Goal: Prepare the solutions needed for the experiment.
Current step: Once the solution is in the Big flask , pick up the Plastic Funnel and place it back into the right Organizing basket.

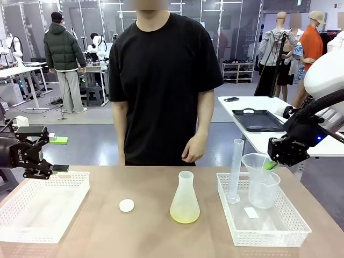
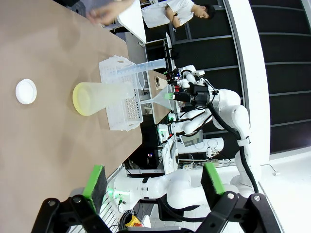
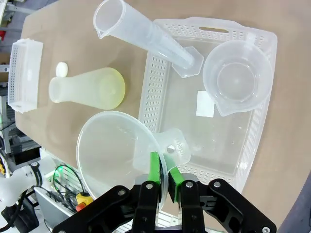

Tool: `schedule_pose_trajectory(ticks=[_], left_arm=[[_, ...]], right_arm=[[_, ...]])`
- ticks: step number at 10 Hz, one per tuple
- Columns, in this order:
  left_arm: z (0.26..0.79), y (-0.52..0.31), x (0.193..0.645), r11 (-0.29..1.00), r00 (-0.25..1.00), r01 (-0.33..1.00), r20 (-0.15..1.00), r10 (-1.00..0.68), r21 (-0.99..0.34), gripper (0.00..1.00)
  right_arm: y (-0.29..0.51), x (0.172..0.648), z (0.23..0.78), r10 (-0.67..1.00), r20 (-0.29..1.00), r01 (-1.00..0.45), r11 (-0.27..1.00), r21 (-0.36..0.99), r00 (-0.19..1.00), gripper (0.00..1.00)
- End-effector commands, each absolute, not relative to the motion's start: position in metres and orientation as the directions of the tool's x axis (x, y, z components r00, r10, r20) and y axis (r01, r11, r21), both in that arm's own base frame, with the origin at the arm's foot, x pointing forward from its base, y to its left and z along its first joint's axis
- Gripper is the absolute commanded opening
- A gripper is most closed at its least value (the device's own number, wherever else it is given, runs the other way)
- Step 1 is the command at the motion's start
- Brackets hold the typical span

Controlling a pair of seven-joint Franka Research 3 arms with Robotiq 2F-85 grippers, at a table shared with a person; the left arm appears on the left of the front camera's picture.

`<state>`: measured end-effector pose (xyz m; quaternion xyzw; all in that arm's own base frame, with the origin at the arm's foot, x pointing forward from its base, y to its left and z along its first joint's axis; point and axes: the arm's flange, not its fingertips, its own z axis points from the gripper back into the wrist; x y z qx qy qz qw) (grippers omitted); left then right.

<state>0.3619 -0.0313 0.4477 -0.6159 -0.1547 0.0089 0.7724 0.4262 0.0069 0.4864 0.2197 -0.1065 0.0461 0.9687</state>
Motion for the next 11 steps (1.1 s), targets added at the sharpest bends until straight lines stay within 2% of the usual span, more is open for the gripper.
schedule_pose_trajectory(ticks=[1, 2, 7, 10, 11], left_arm=[[0.45, -0.035, 0.362, 0.211, 0.949, 0.181, 0.227, 0.219, -0.961, 1.0], [0.45, -0.035, 0.362, 0.211, 0.949, 0.181, 0.227, 0.219, -0.961, 1.0], [0.45, -0.035, 0.362, 0.211, 0.949, 0.181, 0.227, 0.219, -0.961, 1.0], [0.45, -0.035, 0.362, 0.211, 0.949, 0.181, 0.227, 0.219, -0.961, 1.0], [0.45, -0.035, 0.362, 0.211, 0.949, 0.181, 0.227, 0.219, -0.961, 1.0]], right_arm=[[0.007, 0.426, 0.486, 0.043, 0.226, -0.136, 0.899, 0.416, 0.973, 0.06], [0.024, 0.435, 0.484, 0.066, 0.161, -0.122, 0.919, 0.374, 0.985, 0.06], [0.047, 0.456, 0.462, 0.026, -0.008, -0.022, 0.948, 0.319, 1.0, 0.06], [0.048, 0.469, 0.445, -0.027, -0.03, 0.035, 0.953, 0.302, 0.999, 0.06], [0.048, 0.469, 0.441, -0.032, -0.031, 0.04, 0.95, 0.31, 0.999, 0.25]])
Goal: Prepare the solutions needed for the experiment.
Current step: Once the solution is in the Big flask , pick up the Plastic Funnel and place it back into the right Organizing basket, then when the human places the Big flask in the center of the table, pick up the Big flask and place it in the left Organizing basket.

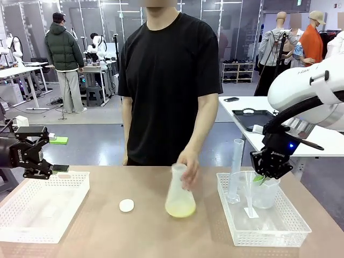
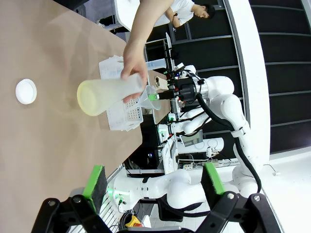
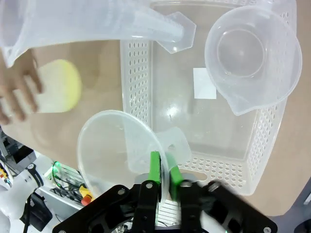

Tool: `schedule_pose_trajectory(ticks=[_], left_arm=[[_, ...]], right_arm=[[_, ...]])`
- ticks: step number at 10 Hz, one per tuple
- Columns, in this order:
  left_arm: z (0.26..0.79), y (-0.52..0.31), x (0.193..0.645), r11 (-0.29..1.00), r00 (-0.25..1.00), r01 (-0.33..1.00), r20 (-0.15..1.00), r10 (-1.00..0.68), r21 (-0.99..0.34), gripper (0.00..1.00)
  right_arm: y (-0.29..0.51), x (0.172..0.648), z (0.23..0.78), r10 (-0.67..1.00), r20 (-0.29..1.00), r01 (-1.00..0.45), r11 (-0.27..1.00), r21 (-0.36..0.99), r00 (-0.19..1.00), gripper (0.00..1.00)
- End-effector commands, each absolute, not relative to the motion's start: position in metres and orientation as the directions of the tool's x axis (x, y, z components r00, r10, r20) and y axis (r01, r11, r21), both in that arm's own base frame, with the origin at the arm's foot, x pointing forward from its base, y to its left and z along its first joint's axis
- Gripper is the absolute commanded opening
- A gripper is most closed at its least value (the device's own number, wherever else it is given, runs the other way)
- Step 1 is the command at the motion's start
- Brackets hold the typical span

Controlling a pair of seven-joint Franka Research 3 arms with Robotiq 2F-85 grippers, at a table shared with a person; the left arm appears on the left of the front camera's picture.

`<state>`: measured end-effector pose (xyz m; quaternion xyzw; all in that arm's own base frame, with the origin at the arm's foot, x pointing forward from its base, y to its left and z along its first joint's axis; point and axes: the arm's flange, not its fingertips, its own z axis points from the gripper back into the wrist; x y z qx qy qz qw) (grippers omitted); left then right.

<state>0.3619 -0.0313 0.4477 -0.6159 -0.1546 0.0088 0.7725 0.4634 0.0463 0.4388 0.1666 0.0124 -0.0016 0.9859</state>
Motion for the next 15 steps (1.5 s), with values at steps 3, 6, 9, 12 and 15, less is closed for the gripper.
schedule_pose_trajectory(ticks=[3, 6, 9, 12, 15], left_arm=[[0.4496, -0.0345, 0.362, 0.211, 0.949, 0.181, 0.227, 0.219, -0.961, 1.0], [0.4496, -0.0345, 0.362, 0.211, 0.949, 0.181, 0.227, 0.219, -0.961, 1.0], [0.4496, -0.0345, 0.362, 0.211, 0.949, 0.181, 0.227, 0.219, -0.961, 1.0], [0.4496, -0.0345, 0.362, 0.211, 0.949, 0.181, 0.227, 0.219, -0.961, 1.0], [0.4496, -0.0345, 0.362, 0.211, 0.949, 0.181, 0.227, 0.219, -0.961, 1.0]], right_arm=[[0.0463, 0.4712, 0.4342, -0.056, -0.05, 0.069, 0.943, 0.325, 0.997, 0.3], [0.0438, 0.4756, 0.4337, -0.087, -0.001, 0.082, 0.935, 0.345, 0.996, 0.5], [0.0426, 0.4673, 0.4311, -0.038, -0.05, 0.053, 0.941, 0.333, 0.998, 0.5], [0.0426, 0.4673, 0.4311, -0.038, -0.05, 0.053, 0.941, 0.333, 0.998, 0.5], [0.0426, 0.4673, 0.4311, -0.038, -0.05, 0.053, 0.941, 0.333, 0.998, 0.5]])
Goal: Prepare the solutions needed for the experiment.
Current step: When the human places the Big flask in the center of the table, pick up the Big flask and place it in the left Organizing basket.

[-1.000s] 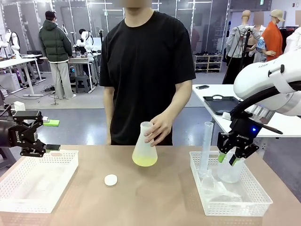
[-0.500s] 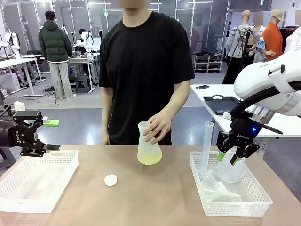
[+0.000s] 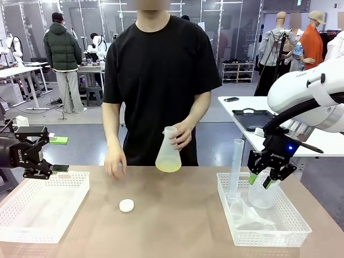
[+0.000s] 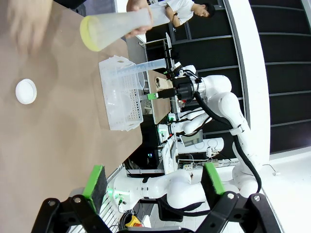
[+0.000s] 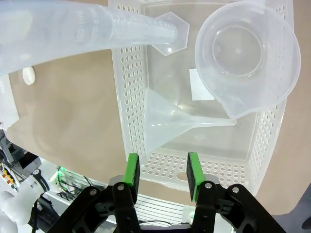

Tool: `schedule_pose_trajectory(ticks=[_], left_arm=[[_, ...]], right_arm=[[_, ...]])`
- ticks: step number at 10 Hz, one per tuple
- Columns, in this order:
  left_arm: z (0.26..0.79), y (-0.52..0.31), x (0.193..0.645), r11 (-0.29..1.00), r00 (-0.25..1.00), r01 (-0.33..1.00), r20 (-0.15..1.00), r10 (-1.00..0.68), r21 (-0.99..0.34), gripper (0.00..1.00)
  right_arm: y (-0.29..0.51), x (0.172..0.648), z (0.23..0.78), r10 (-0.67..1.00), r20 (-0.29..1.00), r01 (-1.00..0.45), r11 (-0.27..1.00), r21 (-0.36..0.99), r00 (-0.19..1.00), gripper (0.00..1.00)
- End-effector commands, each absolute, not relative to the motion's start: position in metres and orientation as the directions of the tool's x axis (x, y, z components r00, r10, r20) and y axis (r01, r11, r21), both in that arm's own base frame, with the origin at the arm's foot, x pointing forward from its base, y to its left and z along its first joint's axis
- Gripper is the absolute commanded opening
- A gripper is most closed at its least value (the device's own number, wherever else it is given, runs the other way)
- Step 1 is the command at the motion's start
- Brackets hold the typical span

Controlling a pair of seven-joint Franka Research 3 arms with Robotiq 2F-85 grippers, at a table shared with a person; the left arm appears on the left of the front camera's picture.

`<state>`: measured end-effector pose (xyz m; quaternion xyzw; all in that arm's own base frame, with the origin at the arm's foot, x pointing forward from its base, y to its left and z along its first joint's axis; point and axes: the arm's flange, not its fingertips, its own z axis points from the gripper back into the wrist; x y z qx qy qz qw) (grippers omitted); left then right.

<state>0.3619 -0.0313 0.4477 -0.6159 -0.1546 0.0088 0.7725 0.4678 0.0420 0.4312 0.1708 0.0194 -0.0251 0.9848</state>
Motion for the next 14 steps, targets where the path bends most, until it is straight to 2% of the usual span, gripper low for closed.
schedule_pose_trajectory(ticks=[1, 3, 4, 6, 8, 11, 13, 14], left_arm=[[0.45, -0.035, 0.362, 0.211, 0.949, 0.181, 0.227, 0.219, -0.961, 1.0], [0.45, -0.035, 0.362, 0.211, 0.949, 0.181, 0.227, 0.219, -0.961, 1.0], [0.45, -0.035, 0.362, 0.211, 0.949, 0.181, 0.227, 0.219, -0.961, 1.0], [0.45, -0.035, 0.362, 0.211, 0.949, 0.181, 0.227, 0.219, -0.961, 1.0], [0.45, -0.035, 0.362, 0.211, 0.949, 0.181, 0.227, 0.219, -0.961, 1.0], [0.45, -0.035, 0.362, 0.211, 0.949, 0.181, 0.227, 0.219, -0.961, 1.0], [0.45, -0.035, 0.362, 0.211, 0.949, 0.181, 0.227, 0.219, -0.961, 1.0], [0.45, -0.035, 0.362, 0.211, 0.949, 0.181, 0.227, 0.219, -0.961, 1.0]], right_arm=[[0.043, 0.467, 0.431, -0.038, -0.05, 0.053, 0.941, 0.333, 0.998, 0.5], [0.042, 0.468, 0.431, -0.043, -0.047, 0.056, 0.94, 0.335, 0.998, 0.46], [0.038, 0.457, 0.44, -0.035, -0.042, 0.049, 0.908, 0.415, 0.999, 0.51], [0.03, 0.441, 0.447, -0.049, -0.019, 0.052, 0.831, 0.554, 0.999, 0.51], [0.016, 0.433, 0.444, 0.013, -0.075, 0.038, 0.765, 0.643, 0.997, 0.51], [0.004, 0.434, 0.43, 0.072, -0.144, 0.088, 0.506, 0.858, 0.987, 0.51], [0.003, 0.43, 0.418, -0.024, -0.179, 0.175, 0.358, 0.917, 0.984, 0.51], [0.004, 0.429, 0.412, -0.075, -0.182, 0.197, 0.341, 0.919, 0.98, 0.51]])
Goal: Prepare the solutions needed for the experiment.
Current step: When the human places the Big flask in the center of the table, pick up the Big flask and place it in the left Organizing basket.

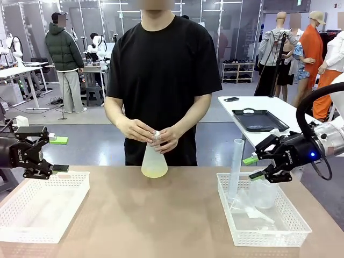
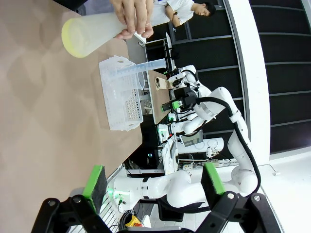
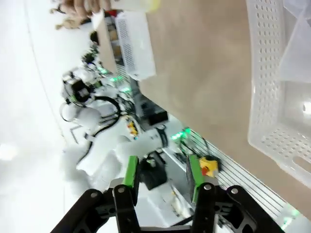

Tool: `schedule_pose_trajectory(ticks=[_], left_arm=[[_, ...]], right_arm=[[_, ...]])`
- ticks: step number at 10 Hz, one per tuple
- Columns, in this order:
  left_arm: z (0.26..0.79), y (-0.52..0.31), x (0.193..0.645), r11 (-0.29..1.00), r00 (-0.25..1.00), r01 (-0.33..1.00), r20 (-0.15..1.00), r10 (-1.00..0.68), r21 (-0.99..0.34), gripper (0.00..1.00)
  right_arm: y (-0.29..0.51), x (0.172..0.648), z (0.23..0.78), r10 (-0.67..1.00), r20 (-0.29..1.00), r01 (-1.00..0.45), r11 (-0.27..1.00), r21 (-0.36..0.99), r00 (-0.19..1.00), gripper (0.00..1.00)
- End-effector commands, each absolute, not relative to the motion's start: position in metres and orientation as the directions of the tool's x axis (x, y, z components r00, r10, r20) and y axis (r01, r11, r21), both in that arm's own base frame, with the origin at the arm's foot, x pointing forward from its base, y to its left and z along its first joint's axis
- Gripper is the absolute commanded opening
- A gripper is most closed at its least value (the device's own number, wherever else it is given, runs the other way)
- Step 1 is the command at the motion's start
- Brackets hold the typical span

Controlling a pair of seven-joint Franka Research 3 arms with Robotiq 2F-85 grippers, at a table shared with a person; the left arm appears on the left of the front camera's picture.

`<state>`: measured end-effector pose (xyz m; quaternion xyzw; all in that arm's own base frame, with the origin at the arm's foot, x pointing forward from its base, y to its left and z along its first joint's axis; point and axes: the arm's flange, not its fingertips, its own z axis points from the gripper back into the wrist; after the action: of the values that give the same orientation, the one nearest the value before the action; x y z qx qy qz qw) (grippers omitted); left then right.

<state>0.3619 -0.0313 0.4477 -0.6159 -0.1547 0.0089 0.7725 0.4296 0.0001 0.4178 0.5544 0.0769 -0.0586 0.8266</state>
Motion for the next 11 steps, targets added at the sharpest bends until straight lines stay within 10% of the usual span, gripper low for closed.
schedule_pose_trajectory(ticks=[1, 11], left_arm=[[0.45, -0.035, 0.362, 0.211, 0.949, 0.181, 0.227, 0.219, -0.961, 1.0], [0.45, -0.035, 0.362, 0.211, 0.949, 0.181, 0.227, 0.219, -0.961, 1.0]], right_arm=[[0.007, 0.424, 0.406, -0.08, -0.184, 0.2, 0.313, 0.928, 0.98, 0.51], [0.008, 0.42, 0.389, -0.119, -0.231, 0.254, 0.24, 0.937, 0.966, 0.51]])
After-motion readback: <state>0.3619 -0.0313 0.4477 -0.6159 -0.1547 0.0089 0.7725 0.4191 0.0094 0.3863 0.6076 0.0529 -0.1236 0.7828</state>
